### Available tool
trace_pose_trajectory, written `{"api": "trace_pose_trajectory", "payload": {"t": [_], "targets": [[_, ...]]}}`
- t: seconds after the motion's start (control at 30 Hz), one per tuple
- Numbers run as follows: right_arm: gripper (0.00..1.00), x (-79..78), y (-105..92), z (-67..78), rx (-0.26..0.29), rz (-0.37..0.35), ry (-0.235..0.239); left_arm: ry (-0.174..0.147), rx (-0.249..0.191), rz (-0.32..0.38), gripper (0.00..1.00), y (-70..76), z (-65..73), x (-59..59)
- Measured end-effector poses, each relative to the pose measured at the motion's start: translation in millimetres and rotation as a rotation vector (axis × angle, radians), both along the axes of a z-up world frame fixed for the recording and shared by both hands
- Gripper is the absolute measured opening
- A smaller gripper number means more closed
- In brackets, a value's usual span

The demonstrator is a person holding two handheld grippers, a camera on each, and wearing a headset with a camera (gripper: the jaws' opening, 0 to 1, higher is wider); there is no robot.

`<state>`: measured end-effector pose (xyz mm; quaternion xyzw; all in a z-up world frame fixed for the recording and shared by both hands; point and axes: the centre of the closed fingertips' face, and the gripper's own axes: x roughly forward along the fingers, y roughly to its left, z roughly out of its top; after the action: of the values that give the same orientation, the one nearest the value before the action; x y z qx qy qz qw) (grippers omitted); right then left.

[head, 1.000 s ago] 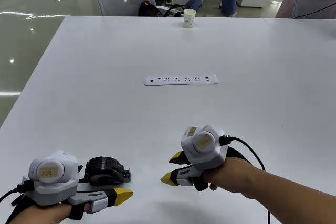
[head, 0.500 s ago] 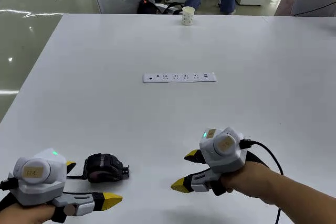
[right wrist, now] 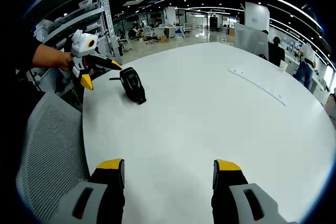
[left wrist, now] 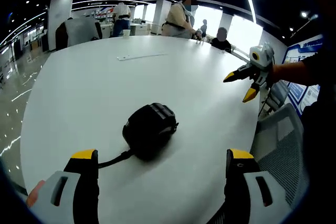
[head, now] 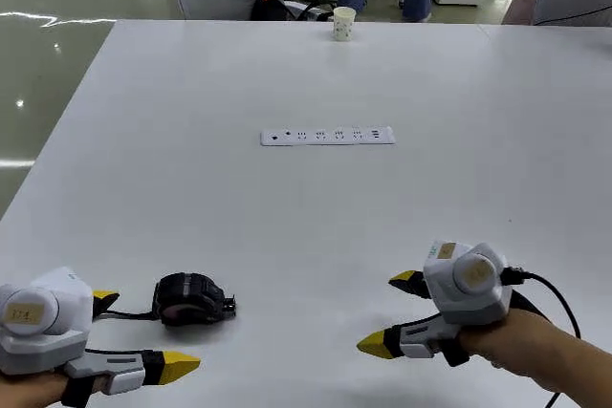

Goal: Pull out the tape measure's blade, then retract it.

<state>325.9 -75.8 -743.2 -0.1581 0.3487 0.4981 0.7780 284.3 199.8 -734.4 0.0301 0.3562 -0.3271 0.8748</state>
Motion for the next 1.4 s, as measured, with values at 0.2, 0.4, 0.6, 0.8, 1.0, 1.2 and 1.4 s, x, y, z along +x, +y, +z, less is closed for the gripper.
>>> {"api": "trace_pose_trajectory", "payload": {"t": [0.2, 0.4, 0.6, 0.8, 1.0, 1.2, 1.4], "targets": [[0.72, -4.3, -25.3, -0.4, 0.004, -0.027, -0.013, 0.009, -0.005, -0.006, 0.99, 6.5, 1.0, -4.4], [0.75, -8.2, -49.0, -8.2, -0.016, -0.043, -0.020, -0.006, 0.035, -0.031, 0.99, 12.7, -3.0, -6.8], [0.85, -9.5, -66.1, -7.1, 0.013, -0.077, -0.016, -0.013, 0.057, -0.025, 0.99, 21.4, -2.7, -4.8], [0.88, -7.6, -86.6, -5.6, -0.007, -0.102, -0.030, -0.016, 0.061, -0.023, 0.99, 28.9, -0.8, -3.1], [0.95, -4.5, -105.5, -7.3, -0.030, -0.121, -0.039, -0.014, 0.068, -0.016, 0.99, 38.2, -0.9, -2.9], [0.99, -1.2, -120.0, -6.1, -0.033, -0.145, -0.050, -0.002, 0.082, 0.001, 0.99, 46.6, -3.1, -3.3], [0.99, -1.8, -128.7, -10.4, -0.046, -0.158, -0.040, 0.003, 0.093, 0.003, 0.99, 49.0, -5.9, -7.1]]}}
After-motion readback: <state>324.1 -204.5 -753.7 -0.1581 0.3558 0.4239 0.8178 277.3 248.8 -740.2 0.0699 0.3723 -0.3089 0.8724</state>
